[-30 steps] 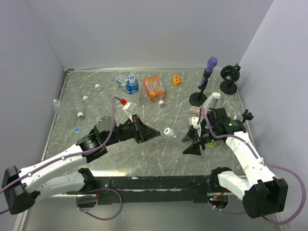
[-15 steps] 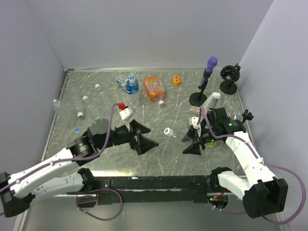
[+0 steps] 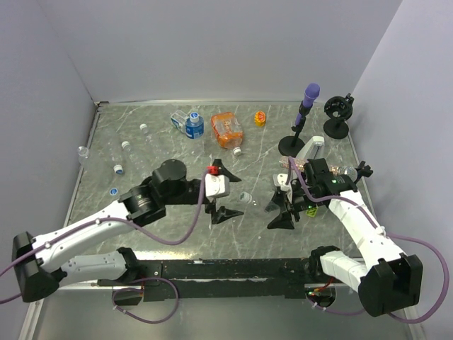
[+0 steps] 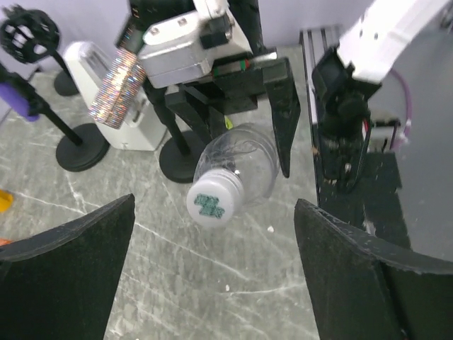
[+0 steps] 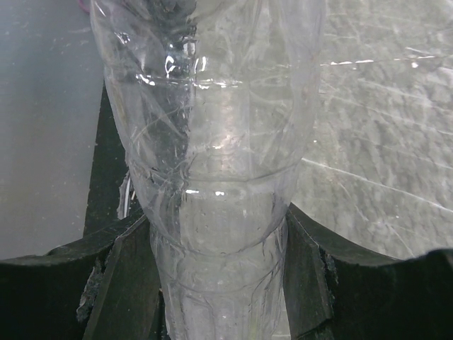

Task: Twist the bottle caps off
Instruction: Unscrew the bottle cap from the plastic bottle.

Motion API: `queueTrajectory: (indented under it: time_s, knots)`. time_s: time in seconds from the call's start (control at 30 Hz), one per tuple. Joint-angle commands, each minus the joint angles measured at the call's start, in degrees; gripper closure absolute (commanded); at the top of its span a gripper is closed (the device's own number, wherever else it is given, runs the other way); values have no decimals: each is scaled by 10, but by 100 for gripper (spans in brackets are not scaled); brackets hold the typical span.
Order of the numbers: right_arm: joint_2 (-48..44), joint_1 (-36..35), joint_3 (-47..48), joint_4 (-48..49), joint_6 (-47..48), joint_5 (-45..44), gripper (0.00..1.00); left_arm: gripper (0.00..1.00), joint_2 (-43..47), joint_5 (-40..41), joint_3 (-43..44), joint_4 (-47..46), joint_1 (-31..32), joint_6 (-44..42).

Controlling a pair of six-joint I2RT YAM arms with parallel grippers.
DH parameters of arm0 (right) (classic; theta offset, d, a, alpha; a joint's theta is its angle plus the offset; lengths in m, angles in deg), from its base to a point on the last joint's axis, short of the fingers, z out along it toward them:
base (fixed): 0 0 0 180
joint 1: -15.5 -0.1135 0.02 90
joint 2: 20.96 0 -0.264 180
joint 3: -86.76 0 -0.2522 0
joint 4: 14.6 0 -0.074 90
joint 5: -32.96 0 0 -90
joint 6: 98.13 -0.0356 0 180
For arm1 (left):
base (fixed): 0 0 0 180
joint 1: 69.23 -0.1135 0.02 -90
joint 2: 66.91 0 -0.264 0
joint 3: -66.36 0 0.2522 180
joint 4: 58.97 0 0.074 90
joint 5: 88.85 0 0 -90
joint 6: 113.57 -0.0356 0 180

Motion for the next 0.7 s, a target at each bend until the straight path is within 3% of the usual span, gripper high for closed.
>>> queueTrajectory:
  time_s: [0.0, 0.23, 0.33, 0.67]
  knots:
    - [6, -14, 12, 0, 21, 6, 77, 7, -33, -46, 45, 36, 1, -73]
    - [5, -17, 11, 3, 18, 4, 77, 25, -56, -75, 60, 59, -10, -73]
    - [5, -19, 11, 4, 18, 4, 77, 46, -55, -76, 57, 53, -11, -67]
    - [7, -19, 10, 7, 15, 3, 77, 42, -65, -89, 61, 39, -13, -48]
